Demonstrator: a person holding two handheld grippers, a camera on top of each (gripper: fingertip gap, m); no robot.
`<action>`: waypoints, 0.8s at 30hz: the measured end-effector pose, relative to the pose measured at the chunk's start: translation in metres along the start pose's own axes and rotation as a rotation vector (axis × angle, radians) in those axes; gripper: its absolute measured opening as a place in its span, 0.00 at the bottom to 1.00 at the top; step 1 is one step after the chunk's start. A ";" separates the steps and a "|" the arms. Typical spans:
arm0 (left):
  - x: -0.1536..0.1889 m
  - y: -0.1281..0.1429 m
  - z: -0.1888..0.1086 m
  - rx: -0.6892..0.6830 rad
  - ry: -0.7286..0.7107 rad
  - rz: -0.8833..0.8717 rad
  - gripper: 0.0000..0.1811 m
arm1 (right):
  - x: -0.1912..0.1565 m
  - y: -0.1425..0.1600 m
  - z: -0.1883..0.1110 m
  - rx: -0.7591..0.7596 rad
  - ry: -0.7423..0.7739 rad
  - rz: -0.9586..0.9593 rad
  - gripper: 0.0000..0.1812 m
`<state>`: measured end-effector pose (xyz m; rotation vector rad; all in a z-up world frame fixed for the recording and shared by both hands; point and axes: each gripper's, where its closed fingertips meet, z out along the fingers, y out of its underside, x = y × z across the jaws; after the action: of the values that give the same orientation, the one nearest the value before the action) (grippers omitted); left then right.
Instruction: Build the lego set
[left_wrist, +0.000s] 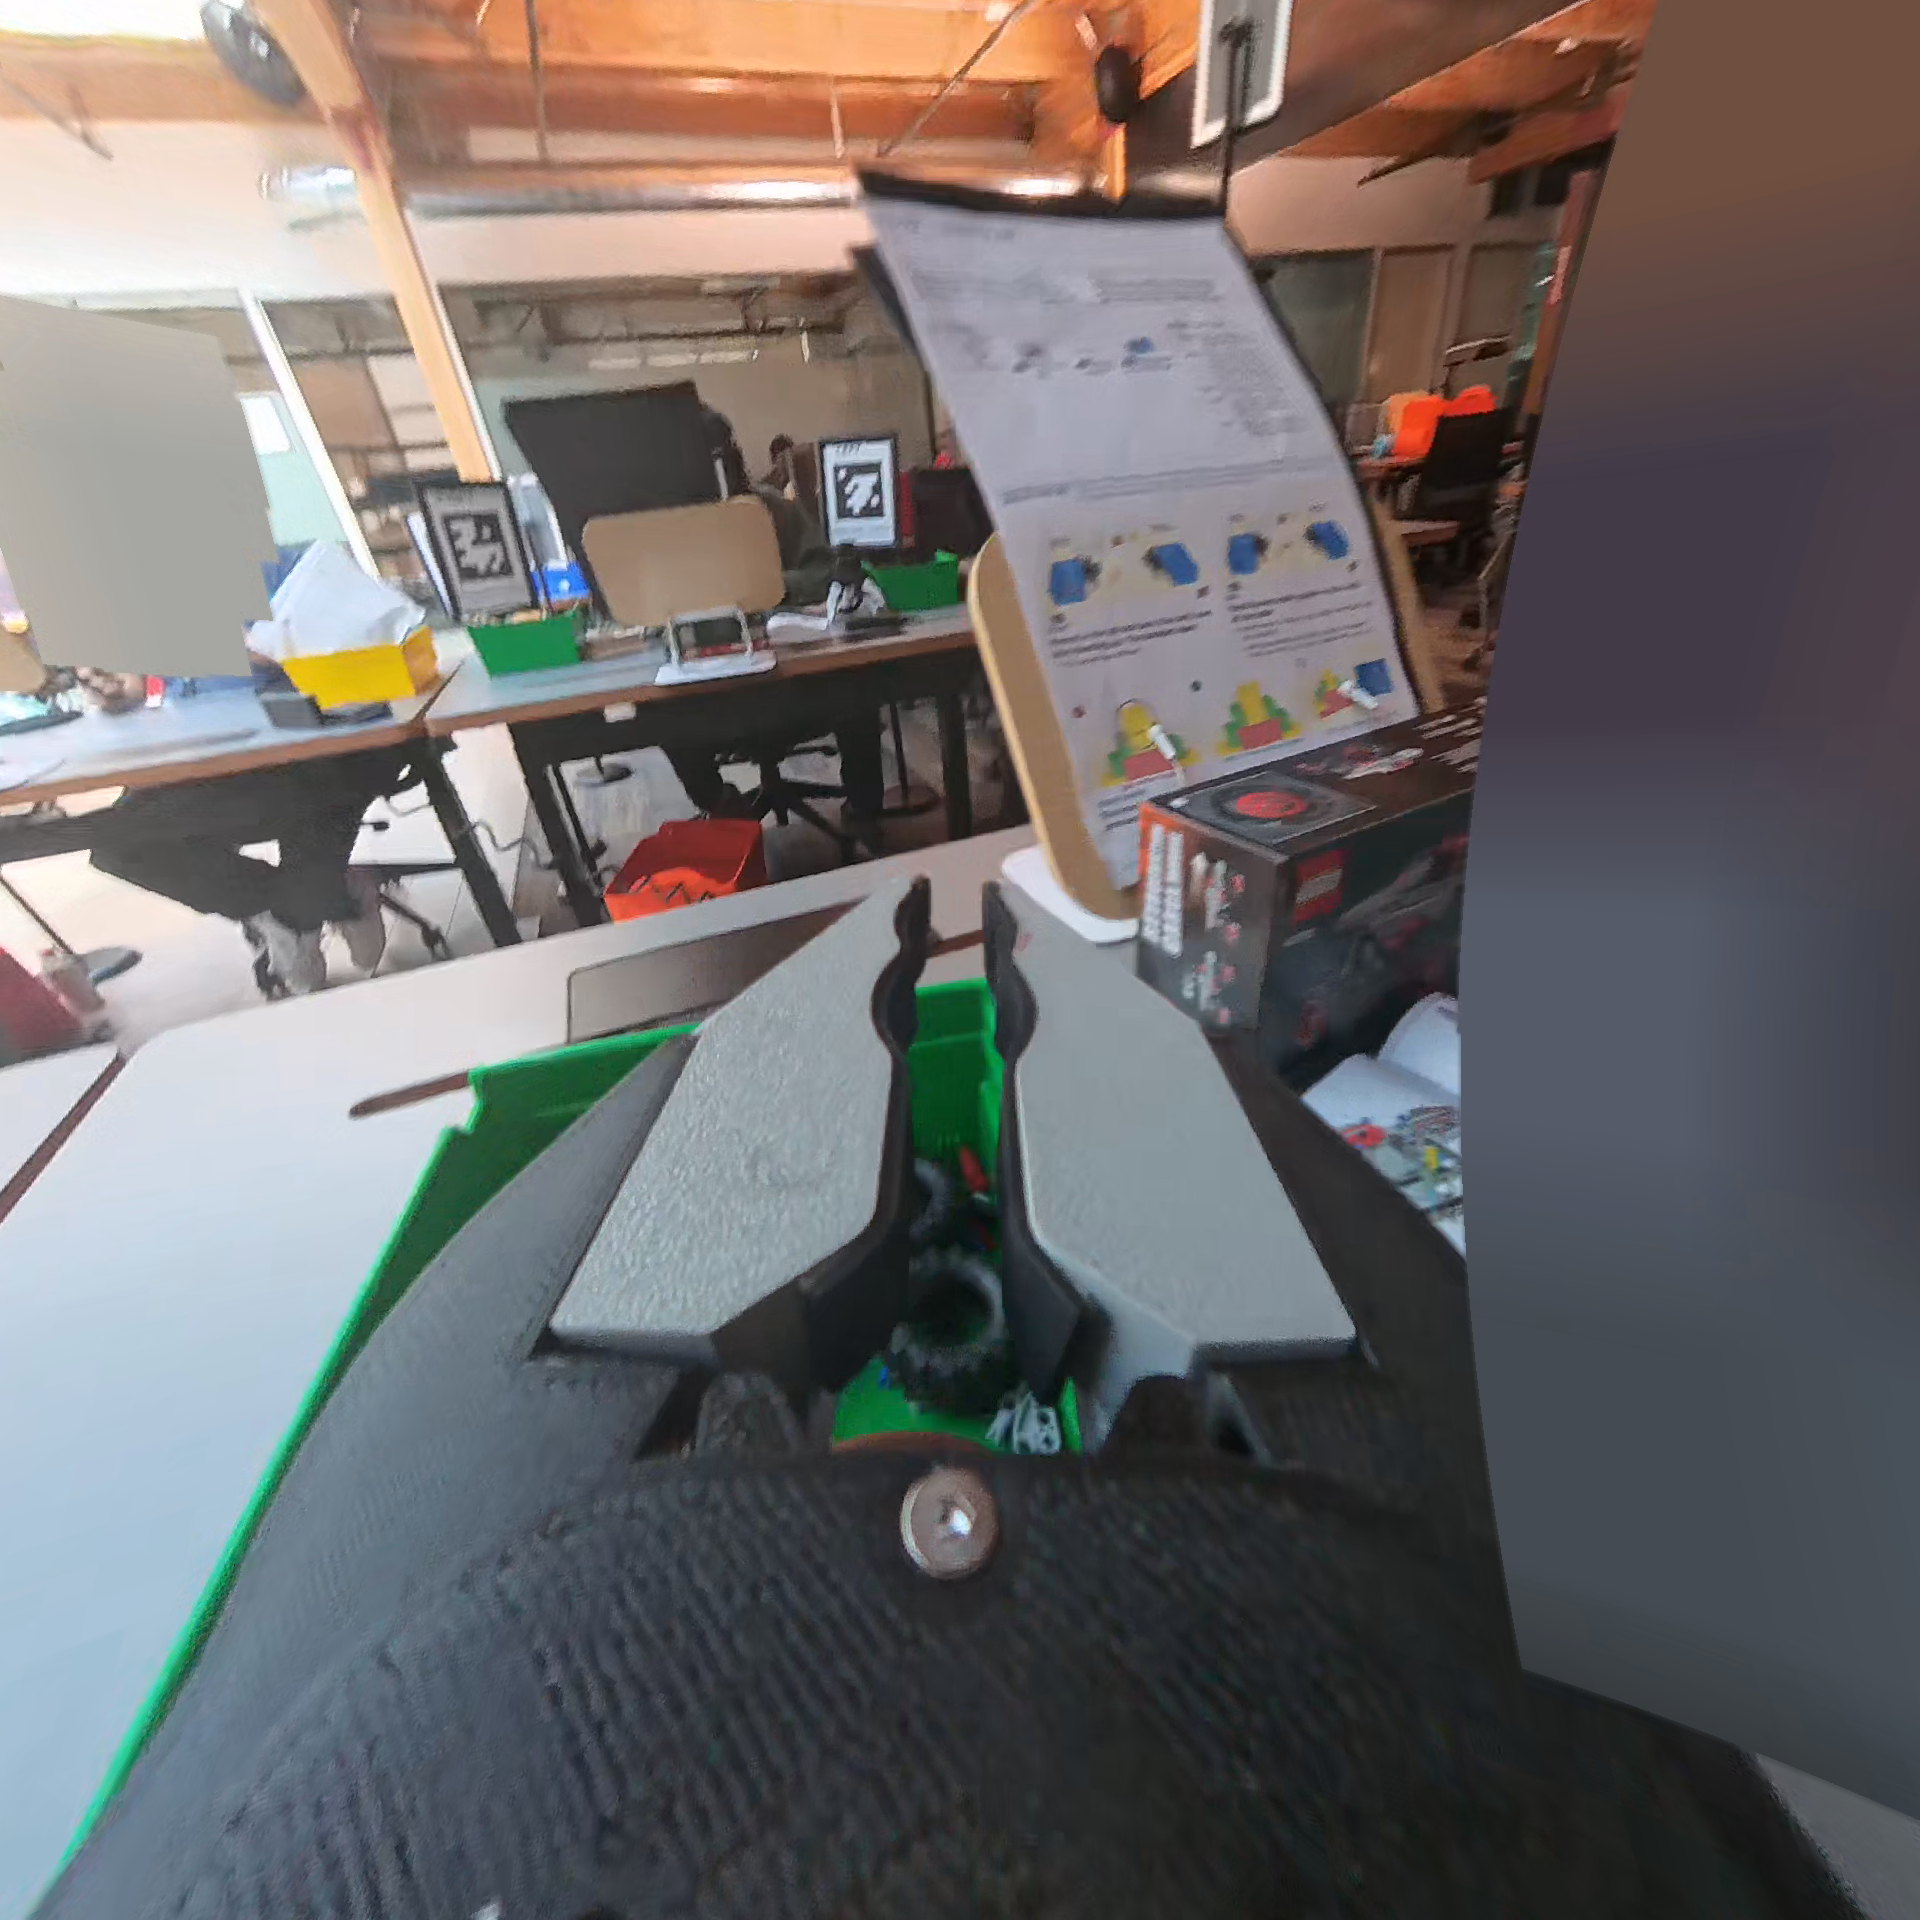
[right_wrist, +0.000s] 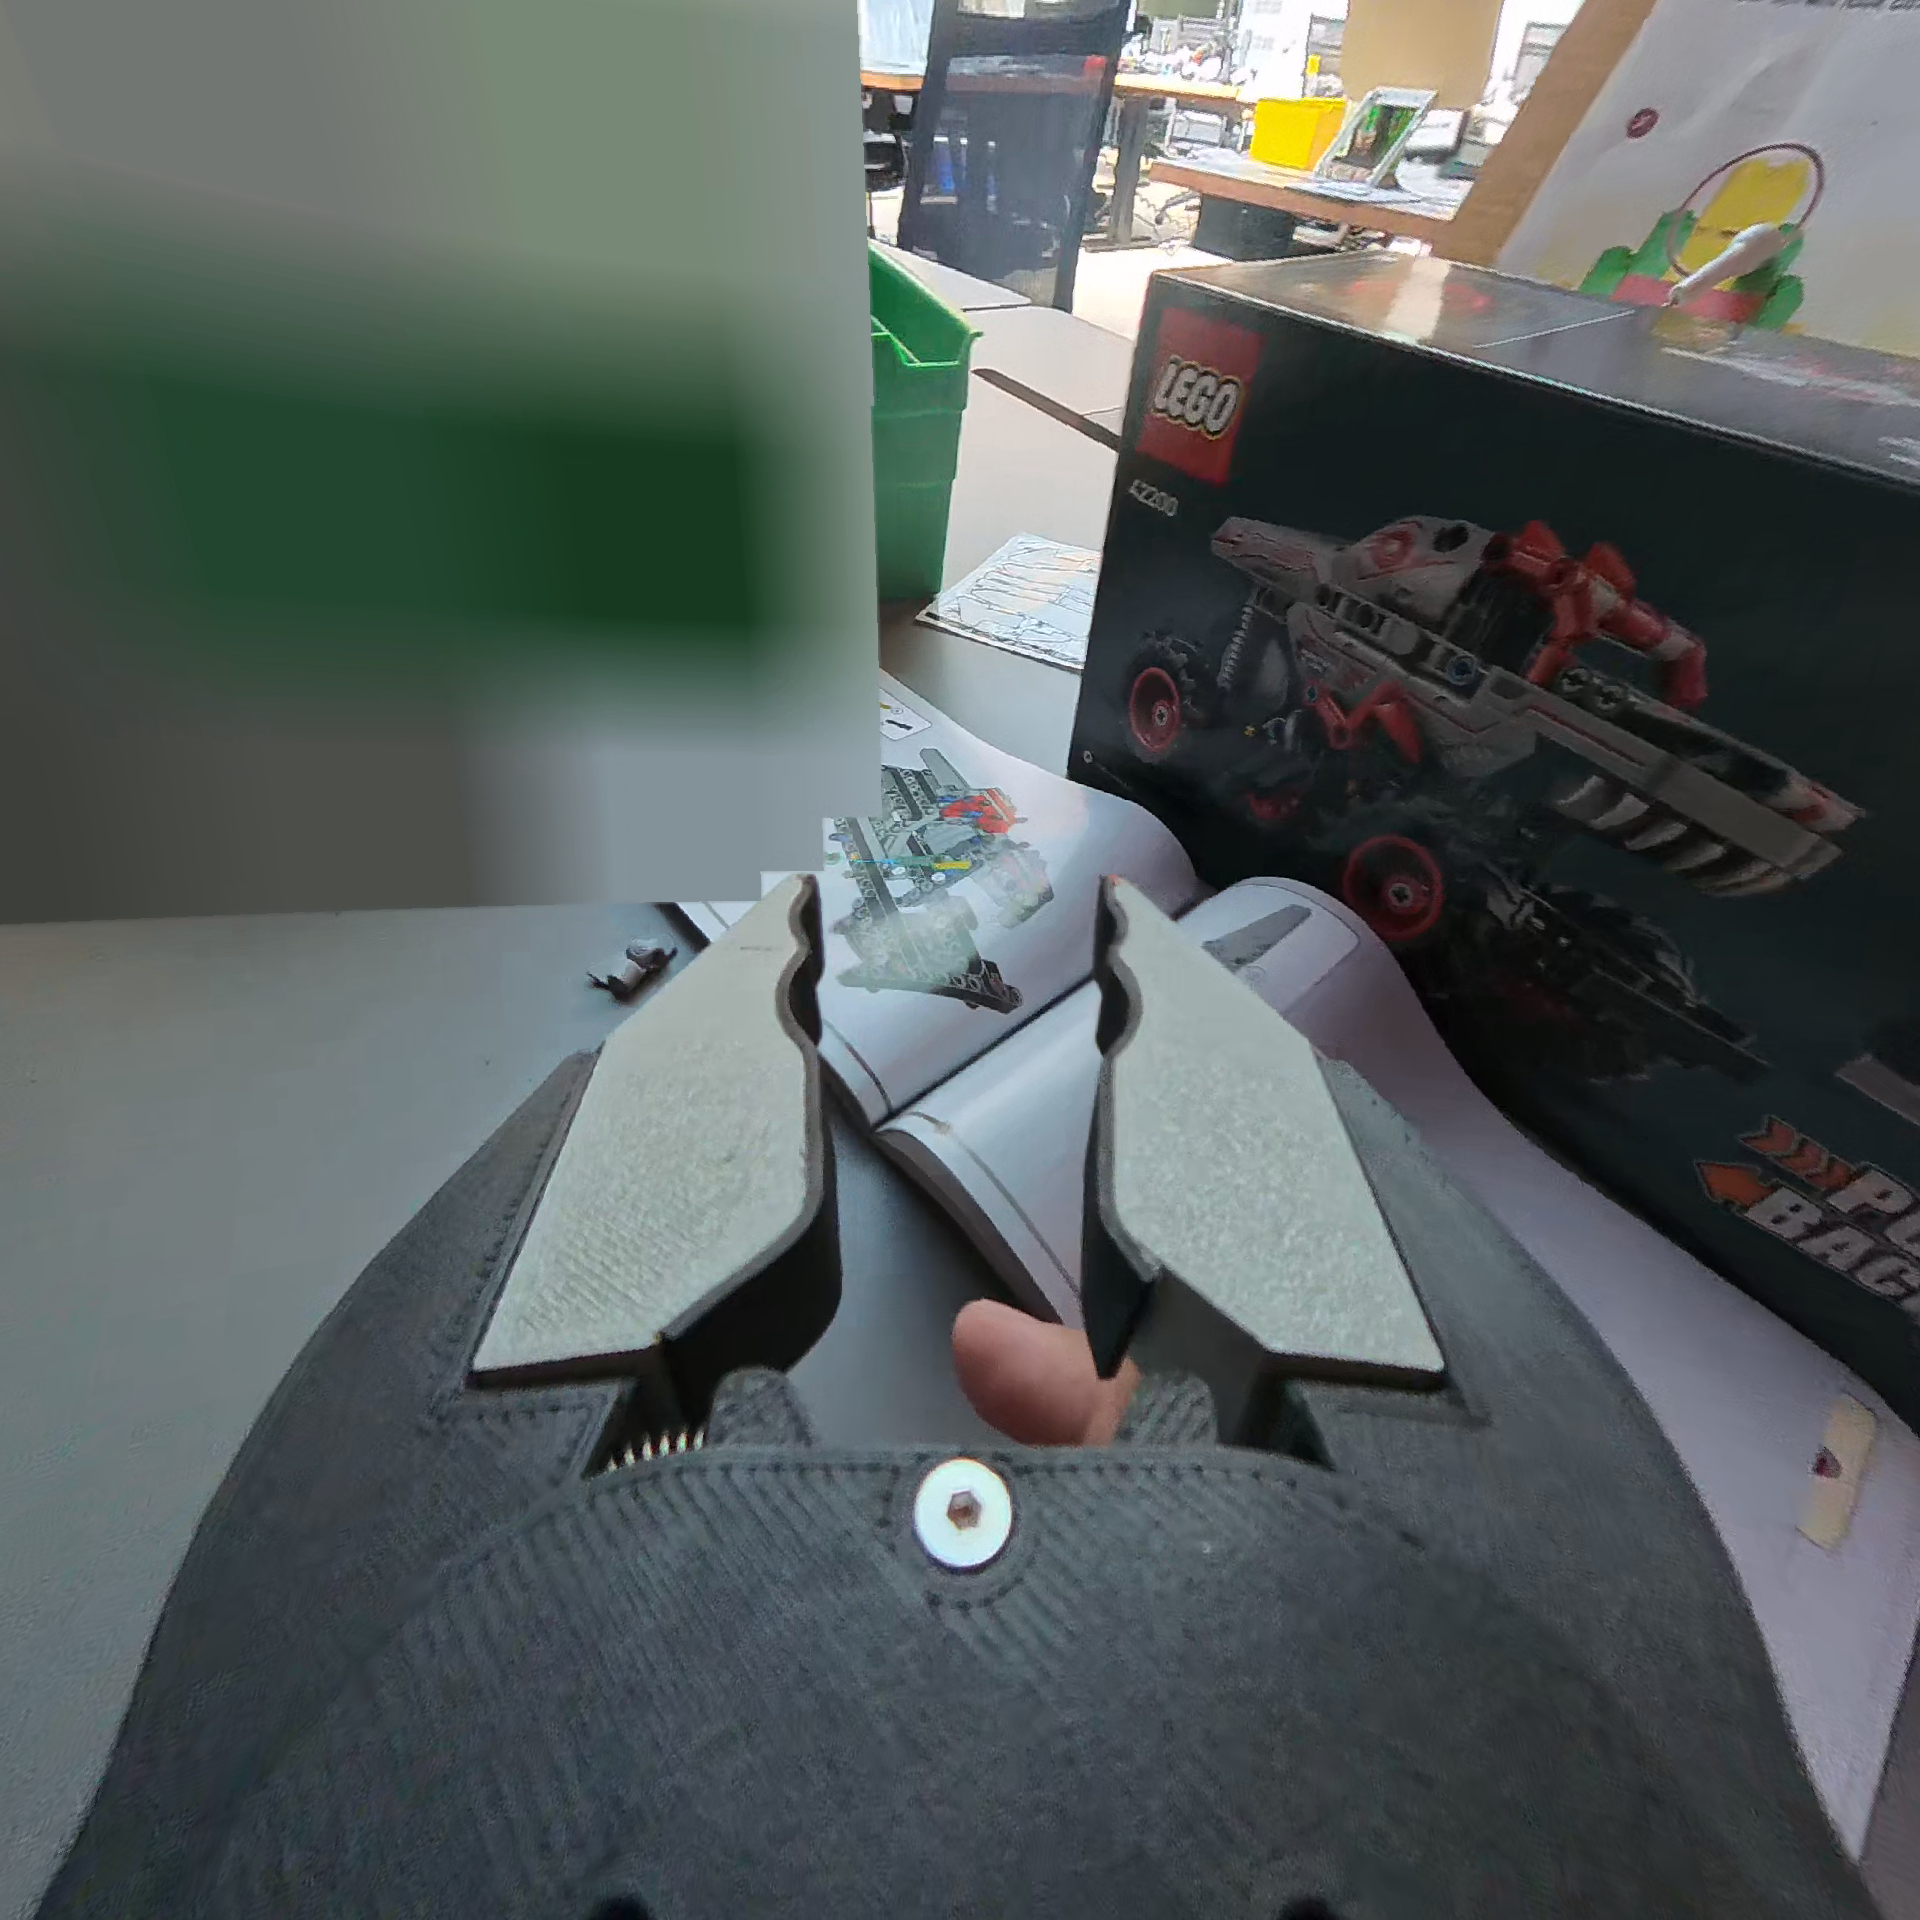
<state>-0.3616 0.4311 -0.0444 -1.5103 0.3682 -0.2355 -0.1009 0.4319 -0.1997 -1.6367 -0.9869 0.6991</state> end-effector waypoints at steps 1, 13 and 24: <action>-0.011 0.012 0.005 -0.046 -0.026 -0.008 0.05 | -0.003 0.001 0.003 -0.011 -0.011 -0.014 0.28; -0.054 0.124 -0.061 -0.643 -0.037 -0.090 0.16 | -0.010 -0.006 0.003 0.029 -0.022 -0.057 0.28; -0.012 0.119 -0.135 -0.611 -0.038 -0.246 0.19 | -0.026 0.008 0.001 -0.045 -0.036 -0.214 0.19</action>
<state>-0.4329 0.3171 -0.1642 -2.1636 0.2300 -0.3044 -0.1123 0.4087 -0.2082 -1.5337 -1.1911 0.5669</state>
